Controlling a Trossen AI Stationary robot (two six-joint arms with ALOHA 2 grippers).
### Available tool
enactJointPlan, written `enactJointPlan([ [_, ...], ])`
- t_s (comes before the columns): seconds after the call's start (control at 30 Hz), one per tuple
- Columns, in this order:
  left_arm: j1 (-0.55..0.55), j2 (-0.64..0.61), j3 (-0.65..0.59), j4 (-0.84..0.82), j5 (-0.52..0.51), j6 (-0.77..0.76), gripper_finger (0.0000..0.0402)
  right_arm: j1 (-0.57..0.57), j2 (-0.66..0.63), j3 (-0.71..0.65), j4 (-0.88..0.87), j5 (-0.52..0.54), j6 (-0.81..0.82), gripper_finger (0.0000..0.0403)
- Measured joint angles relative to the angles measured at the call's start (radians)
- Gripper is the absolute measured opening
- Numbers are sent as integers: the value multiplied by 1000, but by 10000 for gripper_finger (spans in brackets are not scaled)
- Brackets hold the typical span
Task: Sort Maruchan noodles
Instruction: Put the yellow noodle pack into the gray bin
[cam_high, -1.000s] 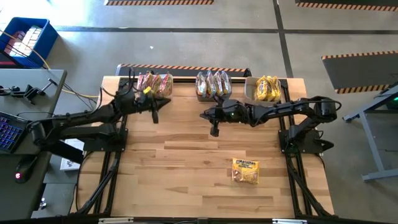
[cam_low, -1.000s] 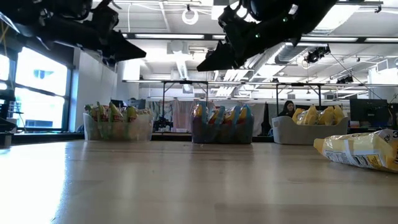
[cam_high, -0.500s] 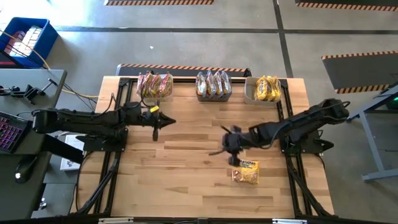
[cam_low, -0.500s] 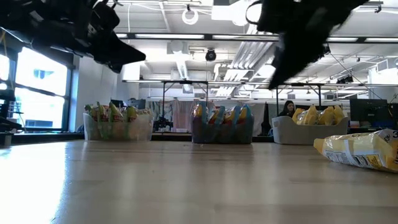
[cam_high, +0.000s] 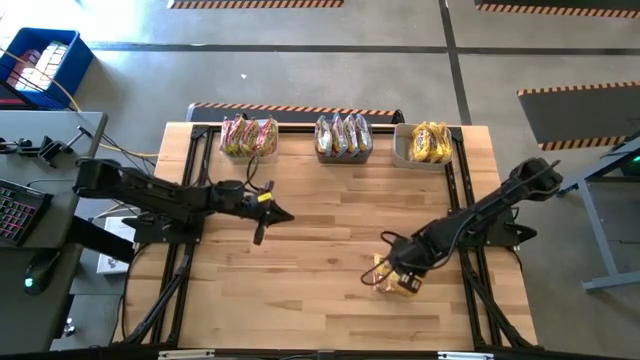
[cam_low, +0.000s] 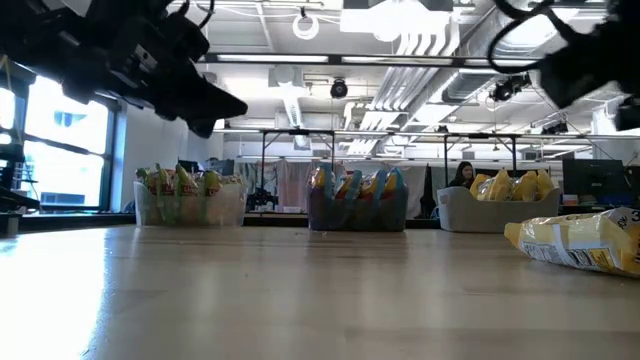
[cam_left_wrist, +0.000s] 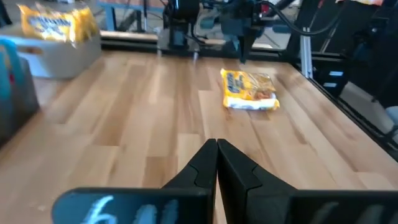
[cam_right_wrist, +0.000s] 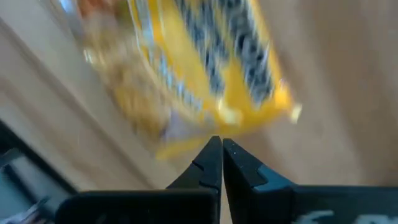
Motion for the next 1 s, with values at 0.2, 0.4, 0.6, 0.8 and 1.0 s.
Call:
enactJointPlan([
  [0.2, -27, 104, 18, 35, -6, -51, 3, 94, 0, -61, 39, -183, 231, 0],
  [0.4, -54, 209, 96, 37, -34, -53, 10, 134, 2, -167, 374, -127, 274, 0],
  [0.6, -80, 331, 199, 35, -36, -122, 52, 112, 2, -173, 534, 131, 100, 0],
  [0.8, -102, 473, 308, 36, -15, -182, 97, 84, 2, -150, 551, 208, -48, 0],
  [1.0, -122, 604, 406, 34, 0, -182, 124, 110, 2, -108, 454, 147, 4, 0],
])
